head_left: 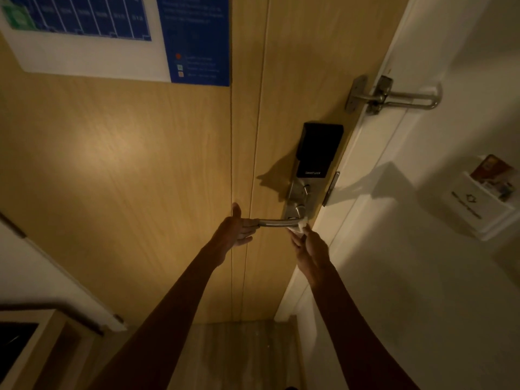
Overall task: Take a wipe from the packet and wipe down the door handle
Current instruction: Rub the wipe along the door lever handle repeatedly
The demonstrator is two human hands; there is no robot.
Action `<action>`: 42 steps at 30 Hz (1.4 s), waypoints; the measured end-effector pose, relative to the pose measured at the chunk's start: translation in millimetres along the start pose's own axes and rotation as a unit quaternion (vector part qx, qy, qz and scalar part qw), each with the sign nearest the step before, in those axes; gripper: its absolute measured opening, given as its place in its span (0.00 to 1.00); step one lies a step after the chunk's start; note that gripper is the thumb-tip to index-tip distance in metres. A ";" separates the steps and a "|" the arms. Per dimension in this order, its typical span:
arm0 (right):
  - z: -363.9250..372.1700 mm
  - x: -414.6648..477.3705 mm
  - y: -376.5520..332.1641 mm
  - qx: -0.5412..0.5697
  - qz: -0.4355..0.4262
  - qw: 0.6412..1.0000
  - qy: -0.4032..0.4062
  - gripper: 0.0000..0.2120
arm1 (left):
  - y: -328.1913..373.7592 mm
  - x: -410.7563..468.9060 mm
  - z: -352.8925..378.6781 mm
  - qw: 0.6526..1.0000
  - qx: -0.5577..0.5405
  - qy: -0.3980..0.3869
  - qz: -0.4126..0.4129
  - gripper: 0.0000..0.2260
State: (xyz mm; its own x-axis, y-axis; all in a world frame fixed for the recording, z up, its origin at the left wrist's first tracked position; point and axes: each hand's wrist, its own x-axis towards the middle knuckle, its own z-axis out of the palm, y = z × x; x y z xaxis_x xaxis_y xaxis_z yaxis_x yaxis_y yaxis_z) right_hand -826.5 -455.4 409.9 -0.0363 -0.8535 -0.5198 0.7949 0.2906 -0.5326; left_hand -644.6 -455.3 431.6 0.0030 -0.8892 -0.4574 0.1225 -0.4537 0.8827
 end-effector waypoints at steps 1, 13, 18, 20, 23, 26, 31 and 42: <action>3.8 -2.3 5.3 -0.016 0.000 1.000 -0.002 0.11 | -0.5 0.3 -0.7 1.000 0.000 0.001 0.002 0.33; 0.9 9.4 37.1 -0.371 -0.233 0.897 0.059 0.13 | 3.0 -2.2 -2.0 1.000 -0.005 -0.002 0.001 0.34; -15.1 17.3 22.5 -0.391 -0.275 0.874 0.091 0.14 | 4.6 -0.2 1.0 1.000 -0.010 0.000 -0.004 0.34; -10.7 15.4 32.0 -0.441 -0.300 0.842 0.076 0.13 | 3.7 1.3 -1.0 1.000 -0.017 -0.001 -0.009 0.34; -8.6 14.3 39.7 -0.479 -0.323 0.814 0.060 0.12 | 2.7 3.5 -2.5 1.000 -0.019 -0.008 -0.014 0.34; -14.2 18.2 32.8 -0.477 -0.335 0.809 0.078 0.12 | 2.6 3.1 -1.5 1.000 -0.016 0.000 -0.010 0.34; -6.7 15.4 43.8 -0.499 -0.337 0.797 0.051 0.12 | 3.9 0.1 0.4 1.000 0.004 0.006 0.005 0.34; 2.7 -3.4 16.5 -0.099 0.043 0.994 -0.021 0.09 | 7.3 -1.0 2.2 1.000 -0.004 0.004 -0.003 0.34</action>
State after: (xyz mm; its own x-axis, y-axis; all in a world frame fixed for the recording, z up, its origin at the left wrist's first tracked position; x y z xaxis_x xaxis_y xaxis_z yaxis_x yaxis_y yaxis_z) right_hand -811.6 -448.9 404.7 0.0556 -0.8379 -0.5430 0.6597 0.4391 -0.6099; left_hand -645.9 -457.9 438.8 0.0095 -0.8862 -0.4632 0.1307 -0.4582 0.8792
